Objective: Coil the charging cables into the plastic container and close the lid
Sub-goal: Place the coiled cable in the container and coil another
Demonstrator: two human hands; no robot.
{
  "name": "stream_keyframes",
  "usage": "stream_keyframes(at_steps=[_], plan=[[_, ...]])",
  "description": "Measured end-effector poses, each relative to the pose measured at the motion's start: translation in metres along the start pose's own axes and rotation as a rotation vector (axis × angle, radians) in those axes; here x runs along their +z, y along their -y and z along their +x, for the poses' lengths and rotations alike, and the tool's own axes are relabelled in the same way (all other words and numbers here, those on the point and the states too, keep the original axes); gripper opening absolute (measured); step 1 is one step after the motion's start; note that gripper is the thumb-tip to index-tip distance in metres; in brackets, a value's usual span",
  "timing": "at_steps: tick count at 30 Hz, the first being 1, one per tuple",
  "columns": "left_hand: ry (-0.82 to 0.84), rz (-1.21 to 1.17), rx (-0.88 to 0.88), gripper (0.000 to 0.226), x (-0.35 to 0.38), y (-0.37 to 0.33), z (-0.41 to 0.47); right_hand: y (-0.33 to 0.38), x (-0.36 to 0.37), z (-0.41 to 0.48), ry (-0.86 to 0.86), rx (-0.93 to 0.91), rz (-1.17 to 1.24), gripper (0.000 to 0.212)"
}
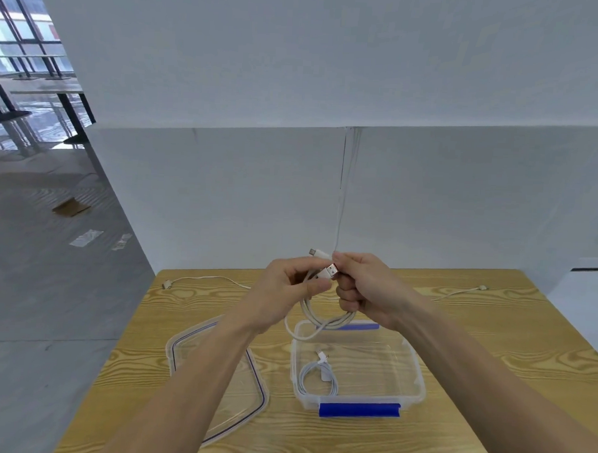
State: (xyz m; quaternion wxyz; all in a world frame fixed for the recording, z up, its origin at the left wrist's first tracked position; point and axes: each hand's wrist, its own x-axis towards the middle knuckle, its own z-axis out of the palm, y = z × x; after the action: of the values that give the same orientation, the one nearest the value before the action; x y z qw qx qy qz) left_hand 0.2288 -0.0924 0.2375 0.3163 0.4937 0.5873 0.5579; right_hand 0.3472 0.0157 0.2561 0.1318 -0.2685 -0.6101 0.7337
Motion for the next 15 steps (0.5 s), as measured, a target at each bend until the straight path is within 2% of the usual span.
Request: stream_keyframes(at_steps=[2,6,10,15], plan=[[-0.054,0.013,0.008,0.018,0.000,-0.001,0.000,-0.001,0.000,0.001,0.014,-0.003,-0.029,0.038],[-0.164,0.168,0.058,0.017,-0.007,-0.001,0.005,-0.004,0.003,0.001,0.002,-0.019,-0.158,0.036],[-0.152,0.011,0.124,0.018,-0.004,-0.012,0.007,-0.011,0.014,0.000,-0.011,-0.051,-0.327,0.038],[-0.243,-0.128,0.136,0.015,0.001,-0.020,0.015,-0.016,0.022,0.000,-0.037,-0.099,-0.564,0.037]])
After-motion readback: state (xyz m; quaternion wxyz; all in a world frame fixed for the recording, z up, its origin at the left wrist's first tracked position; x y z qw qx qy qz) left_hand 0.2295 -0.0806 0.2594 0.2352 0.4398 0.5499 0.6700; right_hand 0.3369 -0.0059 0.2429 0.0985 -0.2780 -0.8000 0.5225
